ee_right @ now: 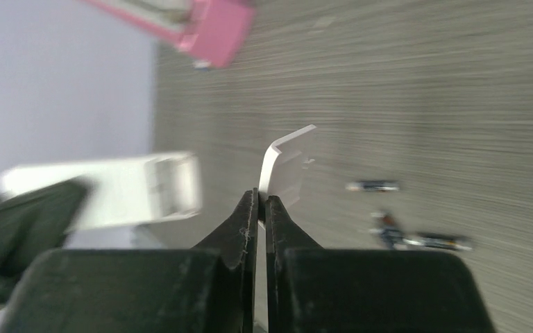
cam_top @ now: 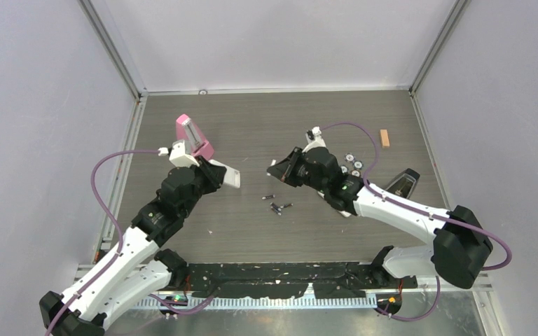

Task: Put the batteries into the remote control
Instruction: Place the battery cover at the center of the board, then adjust the remote control, then pick up the battery from the center of the board.

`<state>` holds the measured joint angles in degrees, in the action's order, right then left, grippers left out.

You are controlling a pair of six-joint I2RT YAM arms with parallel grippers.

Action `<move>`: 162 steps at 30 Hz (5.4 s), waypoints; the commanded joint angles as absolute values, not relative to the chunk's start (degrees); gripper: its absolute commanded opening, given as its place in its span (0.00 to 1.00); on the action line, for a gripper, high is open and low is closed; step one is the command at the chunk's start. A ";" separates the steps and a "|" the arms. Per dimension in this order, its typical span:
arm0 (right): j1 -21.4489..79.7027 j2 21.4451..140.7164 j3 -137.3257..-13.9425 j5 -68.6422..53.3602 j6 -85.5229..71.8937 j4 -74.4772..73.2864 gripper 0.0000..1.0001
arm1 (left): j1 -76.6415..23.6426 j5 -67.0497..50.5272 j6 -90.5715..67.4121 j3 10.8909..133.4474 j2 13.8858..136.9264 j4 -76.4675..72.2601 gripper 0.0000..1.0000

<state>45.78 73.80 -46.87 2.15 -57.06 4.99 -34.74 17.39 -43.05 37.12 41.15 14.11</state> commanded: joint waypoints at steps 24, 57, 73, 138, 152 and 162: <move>40.65 77.68 -55.38 0.12 -32.95 -19.50 0.73 | -33.55 -25.35 -22.35 45.96 35.13 16.84 0.00; 58.17 56.10 -52.99 -30.00 -23.17 2.54 0.09 | -33.48 -47.36 -39.85 45.76 36.08 -1.86 0.23; 56.34 62.16 -60.73 -39.86 -22.33 -6.54 0.08 | -33.49 -40.38 -56.41 33.62 33.26 -19.66 0.22; 51.68 114.80 -87.48 -7.07 24.83 -38.20 0.56 | -33.36 27.23 -55.64 29.17 5.37 25.27 0.00; 50.93 118.81 -88.39 -3.21 23.66 -38.38 0.25 | -33.35 26.90 -56.02 27.71 4.37 25.01 0.00; 50.36 120.57 -89.74 -4.22 22.80 -38.73 0.27 | -33.32 27.13 -56.15 27.77 3.59 25.84 0.00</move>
<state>50.70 119.33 -88.25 -4.19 23.57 -38.85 -33.63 25.41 -56.51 27.20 4.21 26.87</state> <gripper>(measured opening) 0.295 0.238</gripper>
